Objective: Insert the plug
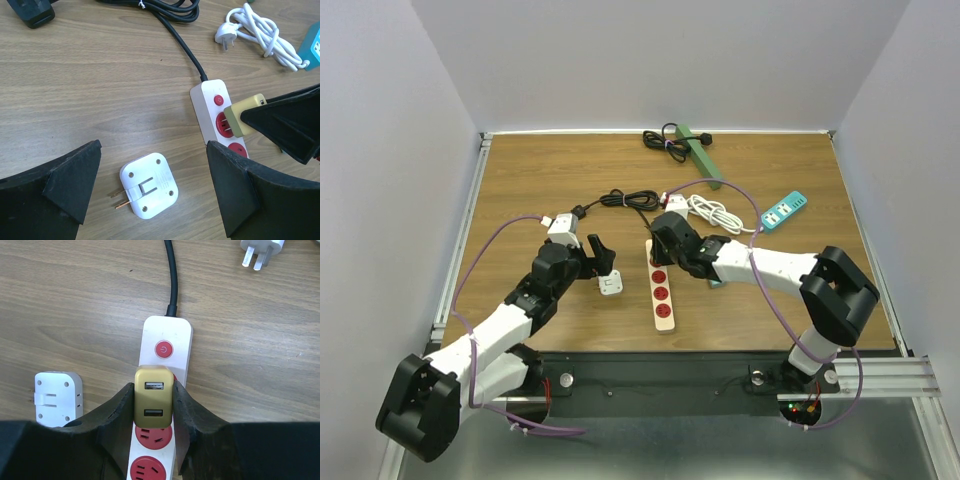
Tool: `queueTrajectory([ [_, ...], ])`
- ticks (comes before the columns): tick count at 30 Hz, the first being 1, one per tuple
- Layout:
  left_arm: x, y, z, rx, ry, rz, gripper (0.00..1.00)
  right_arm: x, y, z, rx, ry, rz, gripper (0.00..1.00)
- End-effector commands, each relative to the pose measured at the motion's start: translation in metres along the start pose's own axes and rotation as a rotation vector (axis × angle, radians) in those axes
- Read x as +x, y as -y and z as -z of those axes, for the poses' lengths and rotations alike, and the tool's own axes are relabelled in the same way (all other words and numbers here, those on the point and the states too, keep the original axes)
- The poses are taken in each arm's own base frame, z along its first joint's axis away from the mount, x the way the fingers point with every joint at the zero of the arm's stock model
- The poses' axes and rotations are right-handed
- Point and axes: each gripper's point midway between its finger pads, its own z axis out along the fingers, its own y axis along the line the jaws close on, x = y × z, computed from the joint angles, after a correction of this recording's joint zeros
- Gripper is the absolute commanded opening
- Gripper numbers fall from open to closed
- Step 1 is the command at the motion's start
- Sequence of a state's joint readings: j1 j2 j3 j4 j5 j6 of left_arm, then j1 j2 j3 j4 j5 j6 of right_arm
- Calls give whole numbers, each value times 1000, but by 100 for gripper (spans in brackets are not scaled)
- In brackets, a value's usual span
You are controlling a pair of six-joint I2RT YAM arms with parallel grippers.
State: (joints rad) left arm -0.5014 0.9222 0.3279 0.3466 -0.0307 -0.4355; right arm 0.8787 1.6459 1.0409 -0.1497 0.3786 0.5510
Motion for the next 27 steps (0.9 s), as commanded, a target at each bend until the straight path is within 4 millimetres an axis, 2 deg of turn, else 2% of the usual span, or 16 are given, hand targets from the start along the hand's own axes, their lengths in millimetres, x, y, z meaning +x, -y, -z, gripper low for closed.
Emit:
queueTrajectory([
  [1, -19, 6, 2, 22, 58, -6, 98, -10, -6, -1, 32, 41, 3, 0],
  [11, -19, 6, 3, 21, 57, -10, 98, 13, -13, -6, 48, 1, 44, 0],
  [27, -18, 2, 5, 7, 57, -15, 98, 57, 0, -5, 106, -95, 68, 0],
])
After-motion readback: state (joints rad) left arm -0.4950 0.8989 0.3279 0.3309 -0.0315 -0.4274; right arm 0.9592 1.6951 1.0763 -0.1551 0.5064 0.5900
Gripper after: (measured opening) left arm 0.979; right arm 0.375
